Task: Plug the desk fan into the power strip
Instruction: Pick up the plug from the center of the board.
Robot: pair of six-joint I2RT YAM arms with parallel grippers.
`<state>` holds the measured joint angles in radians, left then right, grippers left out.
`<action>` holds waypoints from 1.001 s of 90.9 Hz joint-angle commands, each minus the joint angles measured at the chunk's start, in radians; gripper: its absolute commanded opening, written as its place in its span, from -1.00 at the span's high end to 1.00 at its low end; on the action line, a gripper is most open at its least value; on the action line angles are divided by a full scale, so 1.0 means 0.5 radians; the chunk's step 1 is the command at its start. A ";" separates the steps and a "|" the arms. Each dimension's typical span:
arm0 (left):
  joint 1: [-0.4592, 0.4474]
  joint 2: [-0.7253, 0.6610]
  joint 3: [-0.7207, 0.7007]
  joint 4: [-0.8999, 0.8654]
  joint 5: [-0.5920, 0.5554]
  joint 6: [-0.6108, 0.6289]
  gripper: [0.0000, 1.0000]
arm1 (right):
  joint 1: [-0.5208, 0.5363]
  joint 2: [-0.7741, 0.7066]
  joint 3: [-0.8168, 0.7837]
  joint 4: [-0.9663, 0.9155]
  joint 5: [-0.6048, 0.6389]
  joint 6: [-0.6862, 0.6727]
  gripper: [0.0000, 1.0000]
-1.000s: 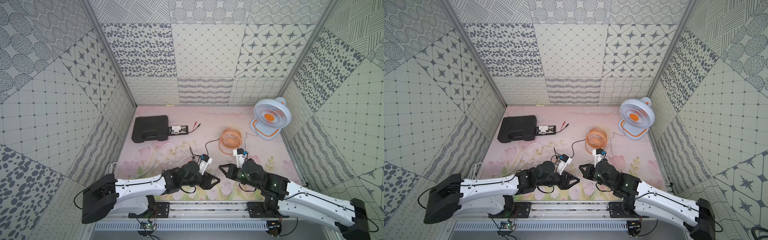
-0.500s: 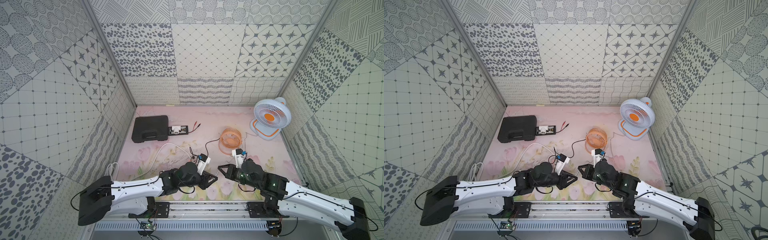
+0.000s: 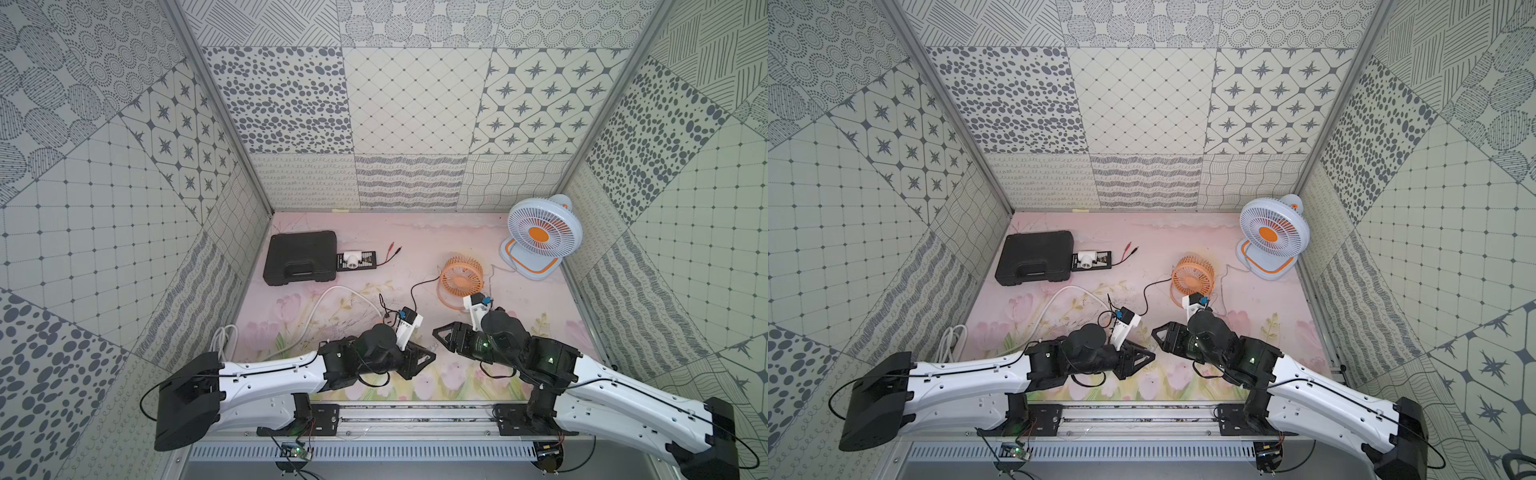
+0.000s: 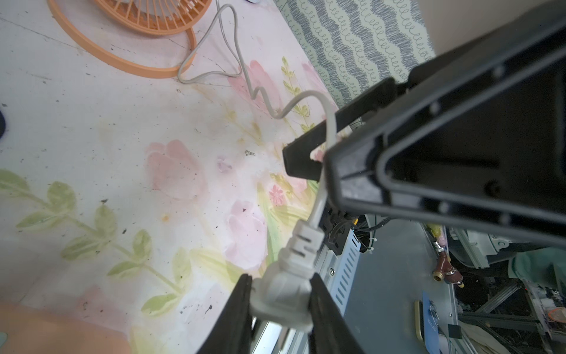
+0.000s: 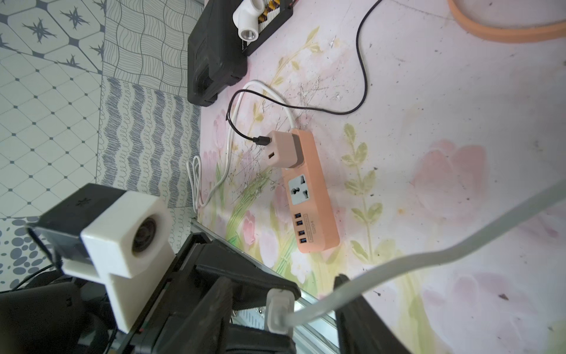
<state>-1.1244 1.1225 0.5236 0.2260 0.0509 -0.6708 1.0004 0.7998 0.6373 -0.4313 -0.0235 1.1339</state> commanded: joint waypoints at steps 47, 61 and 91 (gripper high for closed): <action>-0.213 0.054 0.191 -0.243 -0.434 0.470 1.00 | 0.118 0.187 0.252 -0.391 -0.242 -0.248 0.27; -0.212 0.038 0.186 -0.240 -0.435 0.467 1.00 | 0.134 0.223 0.265 -0.389 -0.223 -0.255 0.44; -0.216 0.013 0.148 -0.139 -0.352 0.461 1.00 | 0.151 0.225 0.194 -0.305 -0.210 -0.220 0.49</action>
<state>-1.2297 1.1381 0.6037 0.0860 -0.1337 -0.4686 1.0664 0.9096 0.7406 -0.6247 -0.1421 1.0283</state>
